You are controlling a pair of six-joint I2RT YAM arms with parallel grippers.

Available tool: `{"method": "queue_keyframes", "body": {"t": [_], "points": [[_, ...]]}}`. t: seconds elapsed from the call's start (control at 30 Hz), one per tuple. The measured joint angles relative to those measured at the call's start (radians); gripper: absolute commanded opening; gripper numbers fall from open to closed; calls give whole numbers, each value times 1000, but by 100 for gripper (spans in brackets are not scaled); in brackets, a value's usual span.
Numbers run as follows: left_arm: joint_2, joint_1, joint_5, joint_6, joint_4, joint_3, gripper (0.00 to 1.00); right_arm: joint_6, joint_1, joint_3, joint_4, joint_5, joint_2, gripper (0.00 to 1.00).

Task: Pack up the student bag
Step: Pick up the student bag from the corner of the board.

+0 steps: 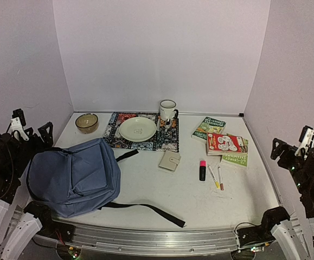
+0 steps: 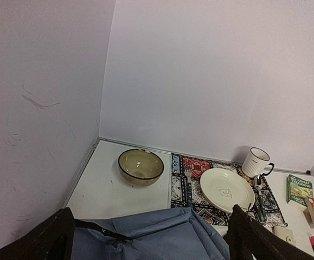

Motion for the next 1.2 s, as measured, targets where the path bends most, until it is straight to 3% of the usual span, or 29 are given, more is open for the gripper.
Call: {"method": "queue_keyframes", "body": {"t": [0.23,0.47,0.67,0.9,1.07,1.2], "points": [[84,0,34,-52,-38,61,99,16,0,60,-19,-185,106,98],[355,0,169,-191,-147,166,99,9,0,67,-19,-408,294,98],[559,0,211,-327,-257,170,97,-6,0,68,-17,-528,406,98],[686,0,207,-447,-306,121,93,-10,17,47,17,-606,445,98],[766,-8,208,-502,-321,77,89,4,115,3,54,-598,476,98],[821,-42,209,-544,-311,48,78,37,270,-25,105,-541,530,98]]}}
